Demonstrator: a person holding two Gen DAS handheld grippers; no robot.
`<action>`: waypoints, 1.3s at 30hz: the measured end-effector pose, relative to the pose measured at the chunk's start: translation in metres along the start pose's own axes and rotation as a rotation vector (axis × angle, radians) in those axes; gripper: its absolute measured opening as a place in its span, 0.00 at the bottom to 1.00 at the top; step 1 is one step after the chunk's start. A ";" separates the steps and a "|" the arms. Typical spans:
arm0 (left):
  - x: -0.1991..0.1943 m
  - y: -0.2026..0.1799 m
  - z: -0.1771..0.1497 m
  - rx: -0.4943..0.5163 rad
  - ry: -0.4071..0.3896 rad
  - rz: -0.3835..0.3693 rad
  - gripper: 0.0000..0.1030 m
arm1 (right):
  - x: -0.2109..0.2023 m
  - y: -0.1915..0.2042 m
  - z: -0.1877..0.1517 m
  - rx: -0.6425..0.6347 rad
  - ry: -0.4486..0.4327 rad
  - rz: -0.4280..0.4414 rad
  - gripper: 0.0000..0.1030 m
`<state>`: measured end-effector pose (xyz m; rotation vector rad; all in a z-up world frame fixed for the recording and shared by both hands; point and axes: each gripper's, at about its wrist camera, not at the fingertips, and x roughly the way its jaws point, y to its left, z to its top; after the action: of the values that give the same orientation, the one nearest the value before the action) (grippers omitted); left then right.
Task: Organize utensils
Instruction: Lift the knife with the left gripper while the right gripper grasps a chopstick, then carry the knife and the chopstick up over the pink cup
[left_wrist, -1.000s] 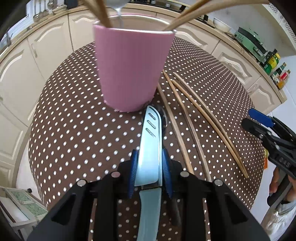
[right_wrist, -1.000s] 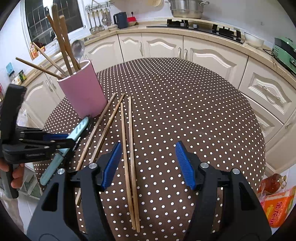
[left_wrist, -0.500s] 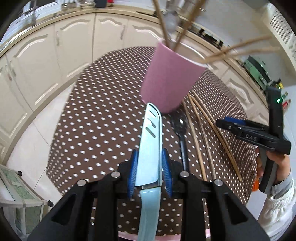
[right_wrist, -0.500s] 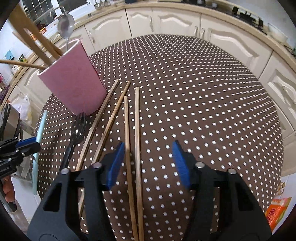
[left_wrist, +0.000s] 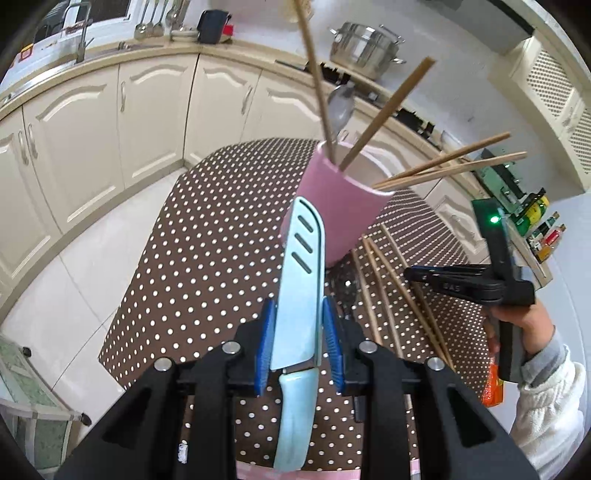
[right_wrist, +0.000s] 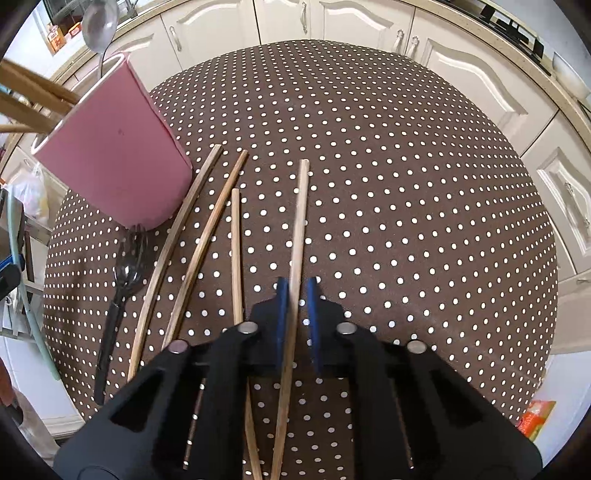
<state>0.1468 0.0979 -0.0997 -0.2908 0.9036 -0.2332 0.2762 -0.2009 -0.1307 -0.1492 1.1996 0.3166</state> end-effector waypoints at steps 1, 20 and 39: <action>-0.003 -0.001 0.000 -0.001 -0.013 -0.002 0.25 | -0.001 -0.003 0.000 0.013 -0.007 0.012 0.06; -0.041 -0.036 -0.013 0.103 -0.202 -0.149 0.07 | -0.137 -0.035 -0.042 0.236 -0.609 0.165 0.06; -0.095 -0.067 0.005 0.184 -0.406 -0.179 0.05 | -0.221 0.036 -0.092 0.204 -1.119 0.200 0.06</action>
<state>0.0888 0.0662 -0.0037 -0.2364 0.4508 -0.4038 0.1111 -0.2280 0.0438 0.3056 0.1260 0.3706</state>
